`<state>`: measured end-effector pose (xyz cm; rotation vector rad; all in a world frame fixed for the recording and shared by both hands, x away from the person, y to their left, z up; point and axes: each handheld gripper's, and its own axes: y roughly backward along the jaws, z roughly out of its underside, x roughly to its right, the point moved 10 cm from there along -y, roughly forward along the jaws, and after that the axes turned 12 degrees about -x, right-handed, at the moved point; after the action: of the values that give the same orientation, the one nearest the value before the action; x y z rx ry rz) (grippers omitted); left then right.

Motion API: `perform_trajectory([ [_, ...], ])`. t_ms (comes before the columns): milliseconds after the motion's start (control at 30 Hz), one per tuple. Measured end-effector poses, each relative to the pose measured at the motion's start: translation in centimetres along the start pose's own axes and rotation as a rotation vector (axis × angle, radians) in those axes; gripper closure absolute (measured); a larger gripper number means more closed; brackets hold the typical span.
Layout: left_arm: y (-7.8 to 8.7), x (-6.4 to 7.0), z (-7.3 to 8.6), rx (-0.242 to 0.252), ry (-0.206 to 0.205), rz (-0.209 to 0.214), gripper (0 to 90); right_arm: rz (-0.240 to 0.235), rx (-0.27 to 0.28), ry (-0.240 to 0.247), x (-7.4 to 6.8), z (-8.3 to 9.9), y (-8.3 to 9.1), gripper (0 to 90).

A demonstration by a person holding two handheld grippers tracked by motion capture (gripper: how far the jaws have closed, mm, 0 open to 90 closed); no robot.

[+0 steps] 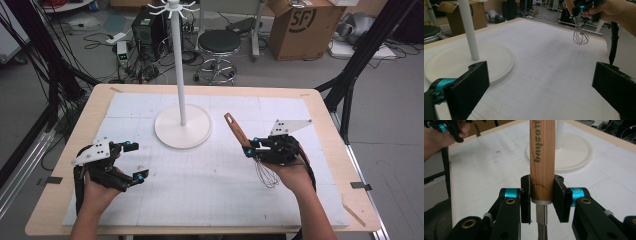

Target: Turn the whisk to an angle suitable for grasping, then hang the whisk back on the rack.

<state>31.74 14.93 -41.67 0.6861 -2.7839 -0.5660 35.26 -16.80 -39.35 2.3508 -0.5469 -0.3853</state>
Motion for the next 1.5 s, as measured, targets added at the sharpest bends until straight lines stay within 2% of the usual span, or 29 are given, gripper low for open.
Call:
perform_trajectory([
  [367, 0.1, -0.1, -0.3, 0.011, 0.002, 0.002, 1.7, -0.009, 0.046, 0.036, -0.2, -2.5, 1.0, 71.2],
  [533, 0.0, -0.1, -0.1, 0.001, 0.001, -0.001, 1.7, 0.0, 0.048, 0.058, 0.2, -4.4, 1.5, 71.1],
  [767, -0.2, 0.1, -0.1, -0.006, 0.003, -0.001, 1.7, -0.005, 0.089, 0.093, 0.6, -7.2, 2.2, 71.1],
  [900, -0.5, 0.2, 0.0, -0.013, 0.004, 0.0, 1.7, 0.015, 0.096, 0.113, 1.1, -8.8, 2.5, 71.1],
  [1033, -0.5, 0.1, 0.0, -0.013, 0.003, 0.002, 1.7, 0.005, 0.102, 0.12, 1.1, -10.0, 2.5, 71.1],
  [1100, -0.5, 0.0, 0.0, -0.014, 0.002, 0.003, 1.7, 0.001, 0.123, 0.133, 1.2, -11.4, 2.6, 71.1],
  [1133, -0.5, 0.0, 0.0, -0.012, 0.003, 0.003, 1.7, 0.001, 0.123, 0.133, 1.2, -11.4, 2.6, 71.1],
  [1267, -0.4, 0.0, 0.0, -0.007, 0.005, 0.003, 1.7, 0.007, 0.155, 0.142, 1.5, -13.5, 2.7, 71.1],
  [1367, -0.4, 0.0, -0.1, -0.003, 0.006, 0.005, 1.7, 0.001, 0.15, 0.135, 1.5, -14.1, 2.6, 71.1],
  [1433, -0.4, 0.0, -0.1, 0.002, 0.006, 0.006, 1.7, 0.022, 0.126, 0.156, 1.7, -14.9, 2.5, 71.0],
  [1500, -0.4, 0.0, -0.1, 0.002, 0.007, 0.007, 1.7, 0.018, 0.127, 0.157, 1.8, -15.6, 2.6, 71.0],
])
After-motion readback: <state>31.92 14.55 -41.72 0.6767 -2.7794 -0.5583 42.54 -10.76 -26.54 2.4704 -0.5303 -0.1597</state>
